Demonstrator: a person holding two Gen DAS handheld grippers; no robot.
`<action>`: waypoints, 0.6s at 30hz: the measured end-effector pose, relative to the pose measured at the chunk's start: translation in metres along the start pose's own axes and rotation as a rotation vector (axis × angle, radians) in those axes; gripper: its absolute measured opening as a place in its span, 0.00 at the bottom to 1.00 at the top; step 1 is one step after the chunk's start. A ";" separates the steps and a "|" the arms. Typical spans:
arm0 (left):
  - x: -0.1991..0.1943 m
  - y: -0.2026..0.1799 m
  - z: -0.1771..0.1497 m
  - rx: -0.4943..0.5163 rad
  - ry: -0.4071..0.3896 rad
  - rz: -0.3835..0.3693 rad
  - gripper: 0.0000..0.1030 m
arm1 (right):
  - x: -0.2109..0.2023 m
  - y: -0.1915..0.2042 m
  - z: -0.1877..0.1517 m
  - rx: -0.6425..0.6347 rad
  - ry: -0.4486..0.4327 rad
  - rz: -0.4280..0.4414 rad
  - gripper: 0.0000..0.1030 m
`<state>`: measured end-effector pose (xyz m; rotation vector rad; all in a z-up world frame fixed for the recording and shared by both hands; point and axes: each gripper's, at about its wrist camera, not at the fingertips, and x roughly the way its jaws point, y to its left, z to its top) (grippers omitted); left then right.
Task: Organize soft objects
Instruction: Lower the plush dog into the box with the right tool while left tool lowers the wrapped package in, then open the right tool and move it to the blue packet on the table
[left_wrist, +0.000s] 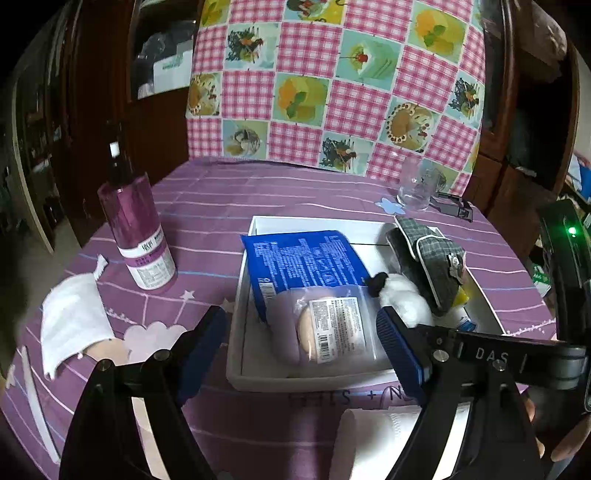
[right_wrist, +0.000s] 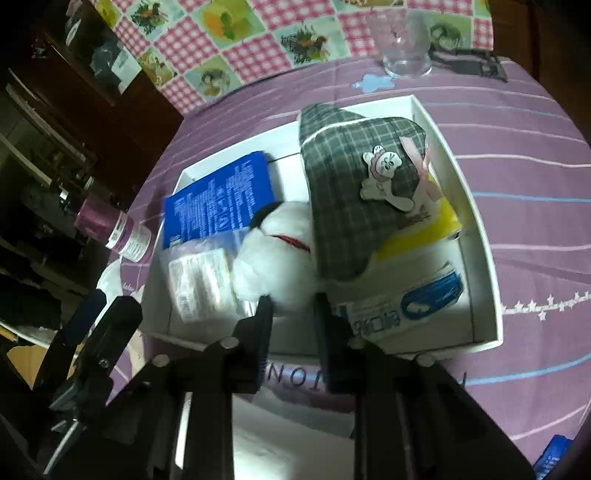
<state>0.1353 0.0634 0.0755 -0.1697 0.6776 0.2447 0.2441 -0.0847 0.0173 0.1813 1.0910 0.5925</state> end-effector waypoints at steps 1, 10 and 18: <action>0.001 0.001 0.000 -0.007 0.005 -0.006 0.82 | 0.000 0.002 -0.001 -0.004 0.000 0.001 0.22; -0.005 0.010 0.003 -0.074 -0.019 -0.031 0.82 | -0.029 0.009 0.002 0.007 0.015 0.104 0.42; -0.011 0.009 0.005 -0.075 -0.043 -0.034 0.83 | -0.058 0.014 0.003 0.022 -0.054 0.158 0.56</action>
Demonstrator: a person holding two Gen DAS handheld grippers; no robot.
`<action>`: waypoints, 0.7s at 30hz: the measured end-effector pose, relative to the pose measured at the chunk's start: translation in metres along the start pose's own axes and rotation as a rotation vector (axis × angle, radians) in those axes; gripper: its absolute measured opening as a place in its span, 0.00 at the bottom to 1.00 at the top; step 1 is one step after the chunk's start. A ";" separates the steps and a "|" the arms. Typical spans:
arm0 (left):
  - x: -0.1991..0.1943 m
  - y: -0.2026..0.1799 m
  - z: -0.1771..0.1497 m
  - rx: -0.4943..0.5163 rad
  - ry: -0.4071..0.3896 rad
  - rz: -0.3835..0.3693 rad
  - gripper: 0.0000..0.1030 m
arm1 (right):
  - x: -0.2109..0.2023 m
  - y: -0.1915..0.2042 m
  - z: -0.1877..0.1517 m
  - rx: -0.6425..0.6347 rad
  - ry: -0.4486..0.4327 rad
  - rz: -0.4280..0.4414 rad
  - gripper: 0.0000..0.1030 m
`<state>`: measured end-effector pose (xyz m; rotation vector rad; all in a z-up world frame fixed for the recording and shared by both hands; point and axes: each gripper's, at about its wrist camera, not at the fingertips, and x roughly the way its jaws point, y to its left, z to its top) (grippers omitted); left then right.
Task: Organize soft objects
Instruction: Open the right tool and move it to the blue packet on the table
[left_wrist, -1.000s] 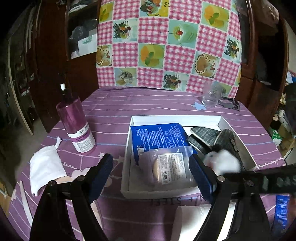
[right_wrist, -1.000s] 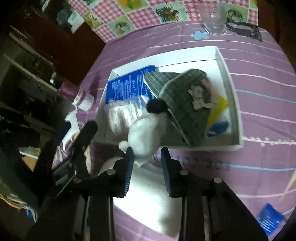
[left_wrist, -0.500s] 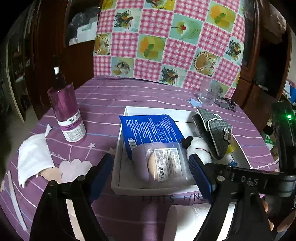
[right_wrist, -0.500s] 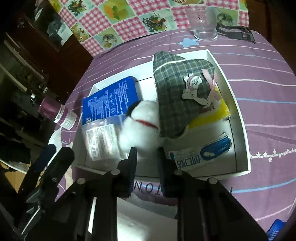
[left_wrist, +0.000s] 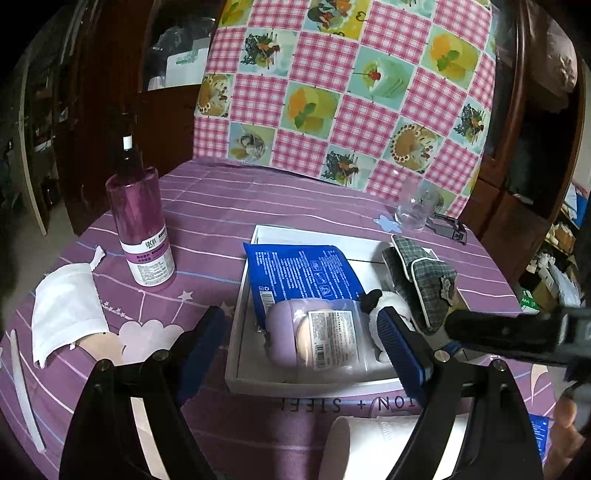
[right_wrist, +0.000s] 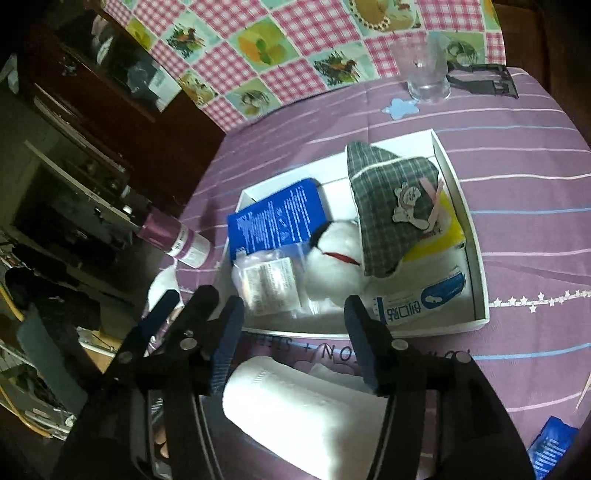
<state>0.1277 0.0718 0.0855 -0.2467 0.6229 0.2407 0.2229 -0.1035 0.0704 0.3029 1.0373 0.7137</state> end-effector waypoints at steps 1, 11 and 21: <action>0.000 -0.001 0.000 0.002 -0.001 -0.001 0.83 | -0.001 0.000 0.000 0.003 -0.005 -0.005 0.56; -0.011 -0.021 -0.004 0.060 -0.001 -0.078 0.83 | -0.015 0.007 -0.001 -0.053 -0.036 -0.118 0.56; -0.029 -0.054 -0.014 0.152 -0.031 -0.175 0.83 | -0.054 0.003 -0.028 -0.139 -0.027 -0.253 0.56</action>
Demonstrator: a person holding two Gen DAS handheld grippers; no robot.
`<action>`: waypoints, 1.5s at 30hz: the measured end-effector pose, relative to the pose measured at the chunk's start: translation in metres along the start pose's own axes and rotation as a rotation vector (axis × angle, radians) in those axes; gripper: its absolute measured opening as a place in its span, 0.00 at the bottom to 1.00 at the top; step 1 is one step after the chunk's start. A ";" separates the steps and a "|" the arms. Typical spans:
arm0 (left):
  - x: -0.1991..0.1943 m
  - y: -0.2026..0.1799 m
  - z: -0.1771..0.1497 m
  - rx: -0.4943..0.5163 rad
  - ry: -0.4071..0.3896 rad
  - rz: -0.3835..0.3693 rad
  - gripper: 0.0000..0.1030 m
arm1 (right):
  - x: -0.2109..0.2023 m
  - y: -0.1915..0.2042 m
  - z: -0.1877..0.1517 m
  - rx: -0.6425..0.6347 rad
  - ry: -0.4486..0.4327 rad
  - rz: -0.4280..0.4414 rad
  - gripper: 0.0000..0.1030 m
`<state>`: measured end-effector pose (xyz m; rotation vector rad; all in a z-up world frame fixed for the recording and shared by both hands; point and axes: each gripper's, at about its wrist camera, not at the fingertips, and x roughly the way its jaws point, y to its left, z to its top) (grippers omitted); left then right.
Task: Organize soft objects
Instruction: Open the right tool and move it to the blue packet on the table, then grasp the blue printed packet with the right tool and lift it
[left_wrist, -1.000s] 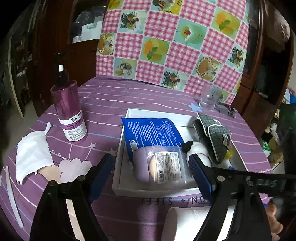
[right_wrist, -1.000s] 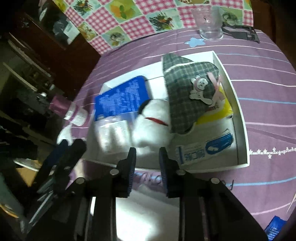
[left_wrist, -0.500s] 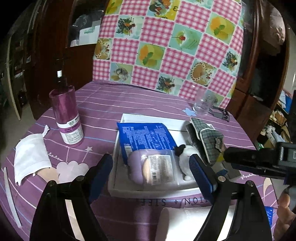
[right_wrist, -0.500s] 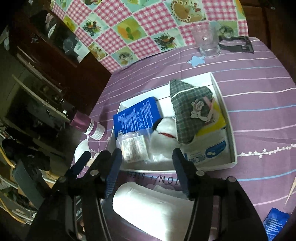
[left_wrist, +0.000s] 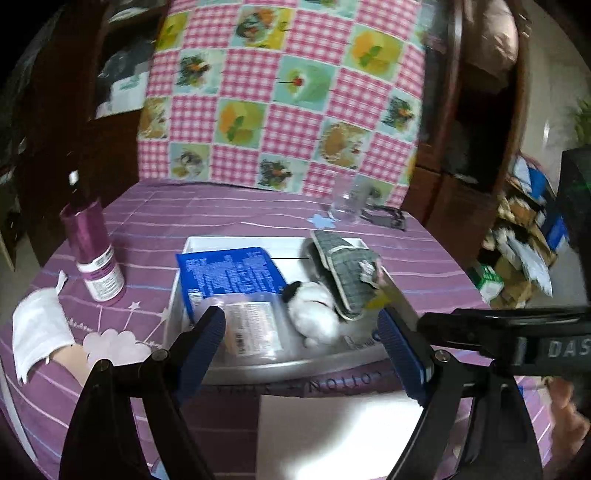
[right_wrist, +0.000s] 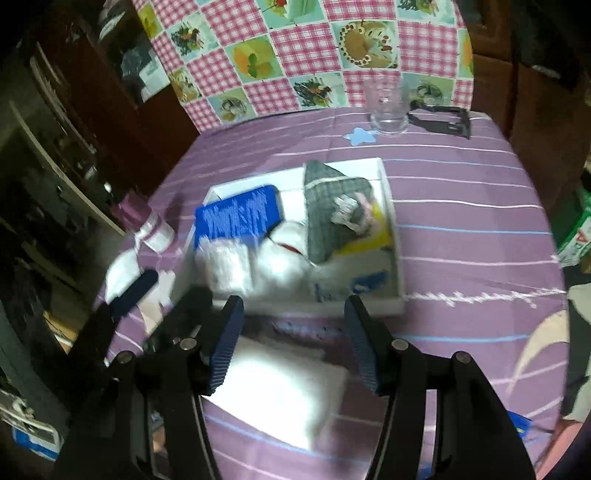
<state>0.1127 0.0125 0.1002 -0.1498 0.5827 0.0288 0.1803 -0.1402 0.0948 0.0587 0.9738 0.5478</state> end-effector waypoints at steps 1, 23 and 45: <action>-0.001 -0.004 -0.001 0.017 -0.002 -0.008 0.83 | -0.005 -0.004 -0.005 -0.001 -0.002 -0.005 0.56; -0.008 -0.087 -0.041 0.252 0.101 -0.241 0.56 | -0.044 -0.129 -0.116 0.329 0.039 -0.245 0.57; -0.005 -0.121 -0.069 0.375 0.156 -0.269 0.40 | -0.033 -0.142 -0.139 0.398 0.038 -0.394 0.83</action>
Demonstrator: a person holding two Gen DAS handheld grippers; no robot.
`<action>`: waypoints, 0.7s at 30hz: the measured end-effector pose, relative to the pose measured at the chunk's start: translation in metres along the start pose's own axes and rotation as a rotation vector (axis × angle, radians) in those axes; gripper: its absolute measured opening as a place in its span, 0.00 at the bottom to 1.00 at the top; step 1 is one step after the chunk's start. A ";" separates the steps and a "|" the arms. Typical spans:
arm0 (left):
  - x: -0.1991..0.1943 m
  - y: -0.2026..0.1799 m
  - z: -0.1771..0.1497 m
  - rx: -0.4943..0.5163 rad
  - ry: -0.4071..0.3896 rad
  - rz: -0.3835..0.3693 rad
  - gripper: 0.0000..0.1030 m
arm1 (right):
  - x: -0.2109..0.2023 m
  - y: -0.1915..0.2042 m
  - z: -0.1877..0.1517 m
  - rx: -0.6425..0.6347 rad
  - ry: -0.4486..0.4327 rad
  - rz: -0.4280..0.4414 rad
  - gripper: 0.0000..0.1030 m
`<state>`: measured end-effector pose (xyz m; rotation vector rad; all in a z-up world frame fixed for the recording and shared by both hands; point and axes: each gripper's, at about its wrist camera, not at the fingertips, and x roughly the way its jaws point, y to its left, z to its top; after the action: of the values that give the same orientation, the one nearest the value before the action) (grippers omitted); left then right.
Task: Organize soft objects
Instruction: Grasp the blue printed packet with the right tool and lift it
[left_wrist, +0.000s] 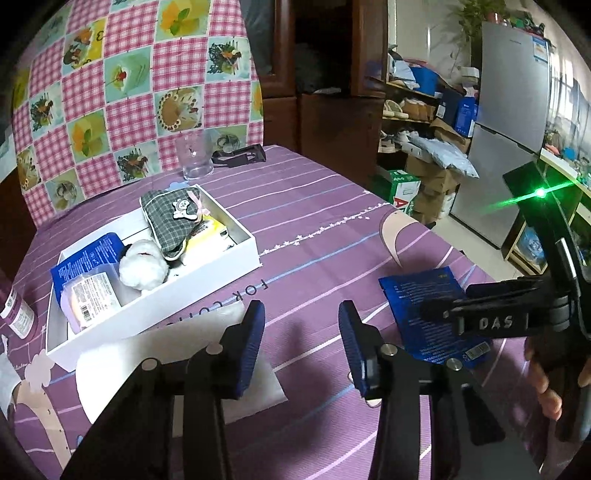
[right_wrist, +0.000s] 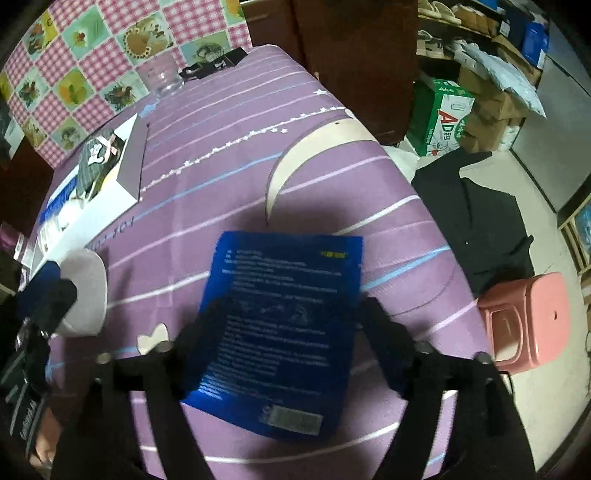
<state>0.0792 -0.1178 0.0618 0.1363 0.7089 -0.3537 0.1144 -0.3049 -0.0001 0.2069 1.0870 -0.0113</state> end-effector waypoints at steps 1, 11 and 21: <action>0.000 0.000 0.000 0.003 0.000 0.011 0.40 | 0.003 0.007 0.000 -0.026 0.010 -0.037 0.84; -0.006 0.012 0.006 -0.024 -0.031 0.094 0.51 | 0.014 0.035 -0.005 -0.137 0.046 -0.105 1.00; -0.006 0.030 0.008 -0.090 -0.036 0.102 0.52 | -0.004 0.002 0.001 -0.027 0.004 -0.060 0.40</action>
<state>0.0912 -0.0898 0.0715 0.0800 0.6785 -0.2257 0.1136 -0.3032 0.0039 0.1498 1.0963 -0.0495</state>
